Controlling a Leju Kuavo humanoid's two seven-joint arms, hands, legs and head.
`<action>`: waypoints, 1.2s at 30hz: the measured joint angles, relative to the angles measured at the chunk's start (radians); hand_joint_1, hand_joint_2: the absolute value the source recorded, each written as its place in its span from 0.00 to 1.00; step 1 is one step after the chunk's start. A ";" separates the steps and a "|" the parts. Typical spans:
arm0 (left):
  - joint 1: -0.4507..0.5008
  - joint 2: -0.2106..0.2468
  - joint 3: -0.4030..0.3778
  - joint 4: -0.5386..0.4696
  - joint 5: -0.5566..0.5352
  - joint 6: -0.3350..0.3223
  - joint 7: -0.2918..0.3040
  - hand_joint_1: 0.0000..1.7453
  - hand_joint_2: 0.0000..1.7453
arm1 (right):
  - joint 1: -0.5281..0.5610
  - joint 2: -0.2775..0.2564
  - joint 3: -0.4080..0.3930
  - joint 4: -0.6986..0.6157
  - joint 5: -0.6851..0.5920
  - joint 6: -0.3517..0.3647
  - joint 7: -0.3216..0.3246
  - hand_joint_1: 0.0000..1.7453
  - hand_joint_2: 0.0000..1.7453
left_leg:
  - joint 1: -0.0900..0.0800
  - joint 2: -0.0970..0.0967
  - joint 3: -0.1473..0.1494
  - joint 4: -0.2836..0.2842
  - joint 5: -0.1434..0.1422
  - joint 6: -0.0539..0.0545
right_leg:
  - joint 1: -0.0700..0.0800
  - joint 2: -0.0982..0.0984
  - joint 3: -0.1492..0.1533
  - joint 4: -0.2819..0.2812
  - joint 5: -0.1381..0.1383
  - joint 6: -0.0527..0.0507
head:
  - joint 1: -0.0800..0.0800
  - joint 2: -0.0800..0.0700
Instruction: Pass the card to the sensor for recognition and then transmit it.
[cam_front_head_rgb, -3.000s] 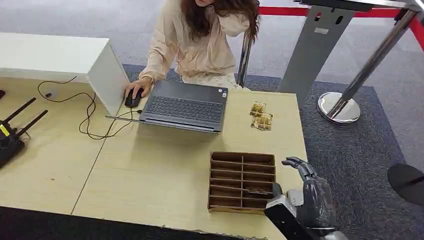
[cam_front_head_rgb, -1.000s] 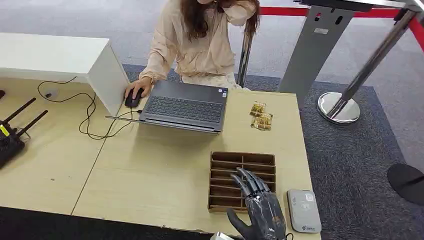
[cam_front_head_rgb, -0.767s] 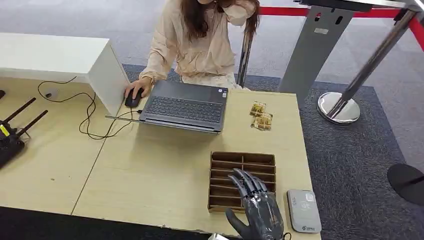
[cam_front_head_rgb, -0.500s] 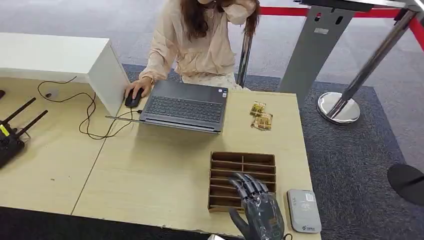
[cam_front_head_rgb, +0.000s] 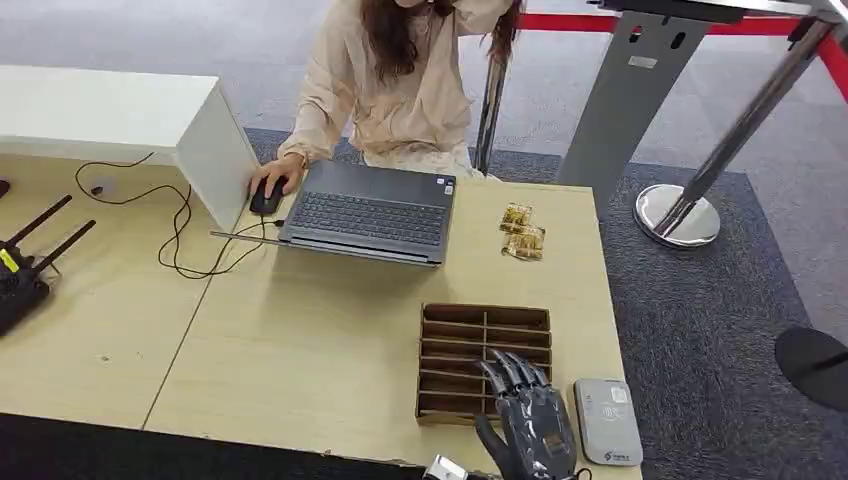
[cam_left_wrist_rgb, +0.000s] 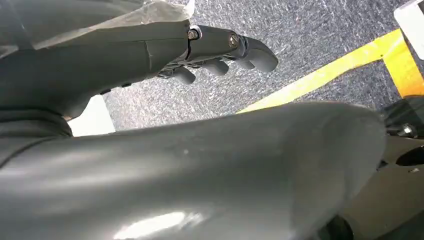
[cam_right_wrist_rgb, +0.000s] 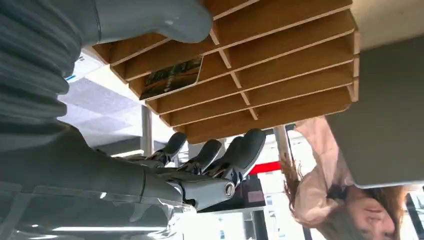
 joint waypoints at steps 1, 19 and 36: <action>0.000 0.000 0.000 0.000 0.000 0.000 0.000 0.00 0.00 | 0.003 0.002 -0.004 0.004 0.001 0.000 0.000 0.31 1.00 | 0.000 0.000 0.000 0.000 0.000 0.000 | 0.000 0.000 0.000 0.000 0.000 0.000 | 0.000 0.000; 0.000 0.000 -0.013 0.000 0.003 0.000 0.003 0.00 0.00 | 0.024 0.031 -0.079 0.065 0.044 -0.006 0.000 0.35 1.00 | 0.000 0.000 0.000 0.000 0.000 0.000 | 0.000 0.000 0.000 0.000 0.000 0.000 | 0.000 0.000; 0.000 0.000 -0.014 0.000 0.006 0.000 0.005 0.00 0.00 | 0.060 0.061 -0.156 0.078 0.073 -0.014 0.000 0.33 1.00 | 0.000 0.000 0.000 0.000 0.000 0.000 | 0.000 0.000 0.000 0.000 0.000 0.000 | 0.000 0.000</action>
